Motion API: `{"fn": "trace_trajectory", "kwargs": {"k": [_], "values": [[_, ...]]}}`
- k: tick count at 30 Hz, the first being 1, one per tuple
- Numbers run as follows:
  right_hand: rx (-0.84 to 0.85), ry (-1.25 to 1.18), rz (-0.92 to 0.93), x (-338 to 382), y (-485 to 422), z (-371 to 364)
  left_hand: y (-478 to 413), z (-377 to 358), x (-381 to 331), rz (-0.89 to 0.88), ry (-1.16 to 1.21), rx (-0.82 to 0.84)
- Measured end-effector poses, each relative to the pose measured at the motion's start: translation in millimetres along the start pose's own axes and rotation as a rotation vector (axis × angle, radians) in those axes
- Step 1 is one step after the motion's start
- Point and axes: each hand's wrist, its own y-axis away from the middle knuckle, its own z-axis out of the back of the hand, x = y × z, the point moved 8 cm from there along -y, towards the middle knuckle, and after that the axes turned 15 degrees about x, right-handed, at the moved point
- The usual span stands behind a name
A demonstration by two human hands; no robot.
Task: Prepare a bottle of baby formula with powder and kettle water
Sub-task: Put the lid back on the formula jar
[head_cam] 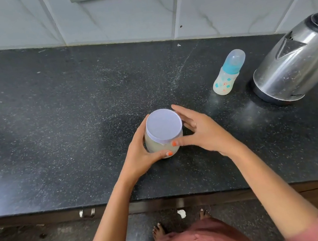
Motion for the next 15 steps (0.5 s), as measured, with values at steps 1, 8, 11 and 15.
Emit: {"fn": "trace_trajectory", "kwargs": {"k": [1,8,11,15], "values": [[0.01,-0.015,-0.016,-14,0,-4,1,2,2,-0.001,-0.003,0.016],[-0.048,0.067,-0.033,-44,-10,-24,6,8,15,0.036,0.01,0.064],[-0.106,-0.039,0.024,-46,-13,-26,4,10,17,0.041,0.022,0.043],[-0.114,-0.088,0.057,-45,-16,-20,-3,12,15,0.034,0.032,0.034]]}}
